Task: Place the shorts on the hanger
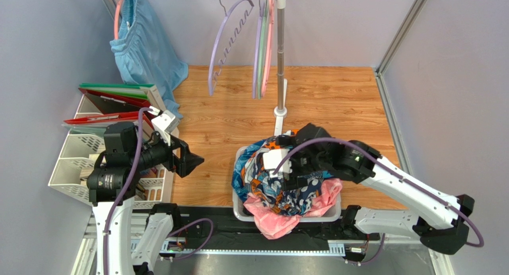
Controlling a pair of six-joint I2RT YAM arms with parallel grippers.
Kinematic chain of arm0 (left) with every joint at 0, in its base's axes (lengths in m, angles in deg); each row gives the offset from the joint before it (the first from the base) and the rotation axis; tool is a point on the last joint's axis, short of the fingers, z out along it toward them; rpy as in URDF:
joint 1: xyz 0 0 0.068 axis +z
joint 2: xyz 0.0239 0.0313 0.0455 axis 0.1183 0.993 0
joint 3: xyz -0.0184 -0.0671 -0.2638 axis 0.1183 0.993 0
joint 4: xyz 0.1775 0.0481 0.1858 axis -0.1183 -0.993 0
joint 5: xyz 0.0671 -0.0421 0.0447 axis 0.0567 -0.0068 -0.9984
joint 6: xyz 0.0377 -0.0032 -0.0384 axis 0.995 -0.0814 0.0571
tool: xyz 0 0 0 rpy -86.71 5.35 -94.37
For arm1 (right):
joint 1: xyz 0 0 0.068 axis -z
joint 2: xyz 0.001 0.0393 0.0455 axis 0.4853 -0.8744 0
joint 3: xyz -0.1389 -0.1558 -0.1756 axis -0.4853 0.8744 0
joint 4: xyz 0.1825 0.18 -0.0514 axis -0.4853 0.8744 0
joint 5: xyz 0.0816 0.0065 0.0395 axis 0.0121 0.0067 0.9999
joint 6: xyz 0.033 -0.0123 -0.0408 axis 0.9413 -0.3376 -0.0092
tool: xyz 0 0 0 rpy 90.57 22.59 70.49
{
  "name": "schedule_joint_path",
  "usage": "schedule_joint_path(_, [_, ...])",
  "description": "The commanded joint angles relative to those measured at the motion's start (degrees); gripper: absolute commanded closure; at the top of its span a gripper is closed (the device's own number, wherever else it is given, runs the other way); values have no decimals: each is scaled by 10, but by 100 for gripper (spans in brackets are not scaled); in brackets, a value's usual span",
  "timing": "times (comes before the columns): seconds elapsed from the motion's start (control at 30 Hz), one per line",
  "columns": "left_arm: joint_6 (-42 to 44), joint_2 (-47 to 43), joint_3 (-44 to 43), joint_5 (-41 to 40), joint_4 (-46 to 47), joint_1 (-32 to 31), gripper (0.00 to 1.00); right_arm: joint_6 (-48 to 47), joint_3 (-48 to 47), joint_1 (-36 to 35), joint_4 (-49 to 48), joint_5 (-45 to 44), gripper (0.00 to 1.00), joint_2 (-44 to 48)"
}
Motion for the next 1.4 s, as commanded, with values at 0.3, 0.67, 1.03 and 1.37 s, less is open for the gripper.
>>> schedule_joint_path(0.3, [28,-2,18,59,13,4,1,-220,-6,-112,-166,-51,0,-114])
schedule_joint_path(0.67, [38,9,14,65,13,3,1,-240,0,-131,-62,-82,57,-150])
schedule_joint_path(1.03, [102,-6,20,133,11,4,1,-89,-59,-128,-102,-196,100,-15])
schedule_joint_path(1.37, [345,-39,-3,203,125,-87,1,27,-67,-103,-233,-244,100,113])
